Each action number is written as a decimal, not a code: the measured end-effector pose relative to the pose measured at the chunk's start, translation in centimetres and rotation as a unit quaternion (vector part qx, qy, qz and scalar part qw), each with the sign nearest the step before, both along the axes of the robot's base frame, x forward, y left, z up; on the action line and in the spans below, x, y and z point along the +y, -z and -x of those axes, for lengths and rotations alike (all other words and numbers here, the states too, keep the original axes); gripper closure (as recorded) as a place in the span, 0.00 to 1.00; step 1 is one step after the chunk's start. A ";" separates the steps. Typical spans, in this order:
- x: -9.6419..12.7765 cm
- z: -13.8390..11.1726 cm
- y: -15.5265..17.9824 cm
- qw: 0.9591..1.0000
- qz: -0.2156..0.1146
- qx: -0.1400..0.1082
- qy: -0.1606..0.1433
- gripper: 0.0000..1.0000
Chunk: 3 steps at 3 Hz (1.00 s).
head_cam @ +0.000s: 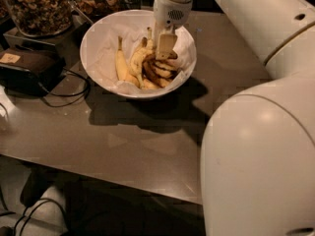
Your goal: Pick banana from white bowl
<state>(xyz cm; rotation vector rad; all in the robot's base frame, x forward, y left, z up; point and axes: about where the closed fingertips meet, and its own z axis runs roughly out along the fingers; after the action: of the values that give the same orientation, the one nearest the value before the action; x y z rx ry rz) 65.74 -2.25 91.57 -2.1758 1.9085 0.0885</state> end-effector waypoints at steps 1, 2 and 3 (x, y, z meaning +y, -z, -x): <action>0.0 0.0 0.0 1.000 0.000 0.000 0.000 1.00; -0.3 0.3 -1.6 0.999 -0.025 -0.021 0.003 1.00; -1.5 2.6 -5.1 0.998 -0.054 -0.044 -0.010 1.00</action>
Offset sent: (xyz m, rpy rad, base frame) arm -0.0241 -0.0176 0.0413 0.0910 -0.0576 -0.0122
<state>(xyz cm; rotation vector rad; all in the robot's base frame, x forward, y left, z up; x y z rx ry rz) 63.16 -3.72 96.66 -2.0922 1.7929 0.0939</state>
